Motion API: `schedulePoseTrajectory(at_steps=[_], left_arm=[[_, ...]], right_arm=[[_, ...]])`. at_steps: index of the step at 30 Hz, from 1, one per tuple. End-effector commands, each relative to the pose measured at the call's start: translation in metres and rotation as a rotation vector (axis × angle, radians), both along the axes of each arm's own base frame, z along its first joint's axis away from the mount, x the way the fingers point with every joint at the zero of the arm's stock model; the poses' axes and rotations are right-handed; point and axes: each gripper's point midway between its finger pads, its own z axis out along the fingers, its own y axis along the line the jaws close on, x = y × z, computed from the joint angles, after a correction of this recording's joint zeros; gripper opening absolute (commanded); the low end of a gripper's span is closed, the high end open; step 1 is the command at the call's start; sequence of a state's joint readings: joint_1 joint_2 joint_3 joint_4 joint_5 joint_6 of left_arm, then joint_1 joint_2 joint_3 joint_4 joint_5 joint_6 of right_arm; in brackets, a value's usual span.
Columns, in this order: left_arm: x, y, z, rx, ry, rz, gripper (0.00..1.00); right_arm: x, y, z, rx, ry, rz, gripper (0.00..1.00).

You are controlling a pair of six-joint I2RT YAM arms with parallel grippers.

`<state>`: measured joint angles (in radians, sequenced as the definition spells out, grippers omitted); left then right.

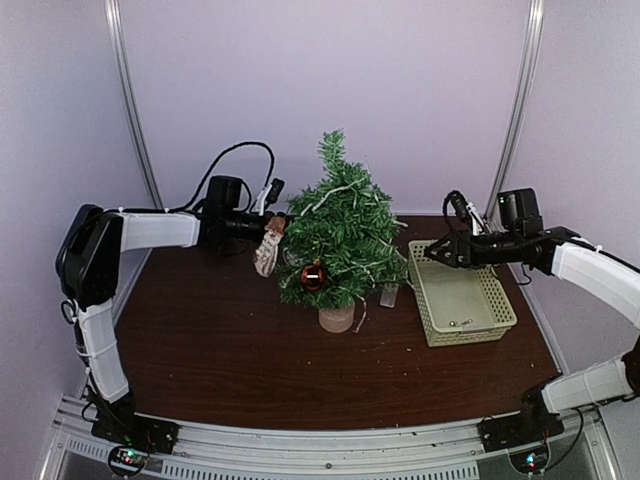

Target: Decorate the small christmas tree

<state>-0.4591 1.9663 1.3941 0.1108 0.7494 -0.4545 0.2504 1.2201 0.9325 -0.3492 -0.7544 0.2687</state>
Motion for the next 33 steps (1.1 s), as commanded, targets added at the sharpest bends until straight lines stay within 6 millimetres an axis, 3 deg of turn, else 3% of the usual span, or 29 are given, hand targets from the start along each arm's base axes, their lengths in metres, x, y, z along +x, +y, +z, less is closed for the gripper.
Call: schedulePoseTrajectory(at_steps=[1,3,7,12,21,33], left_arm=[[0.010,0.033,0.024,-0.002,-0.061,0.104,0.67],[0.012,0.048,0.030,-0.002,-0.070,0.146,0.72],[0.017,0.080,0.041,0.015,-0.081,0.264,0.81],[0.013,0.107,0.052,0.067,-0.132,0.379,0.87],[-0.003,0.121,0.078,0.066,-0.205,0.438,0.98],[-0.016,0.112,0.083,0.136,-0.274,0.432,0.98]], right_arm=[[0.007,-0.032,0.011,-0.108,-0.037,-0.117,0.62],[0.011,-0.051,0.008,-0.170,-0.017,-0.180,0.62],[0.001,-0.089,-0.019,-0.412,0.121,-0.280,0.59],[-0.020,-0.114,-0.041,-0.561,0.237,-0.325,0.57],[-0.049,-0.114,-0.115,-0.676,0.529,-0.294,0.54],[-0.052,-0.119,-0.173,-0.769,0.674,-0.276,0.49]])
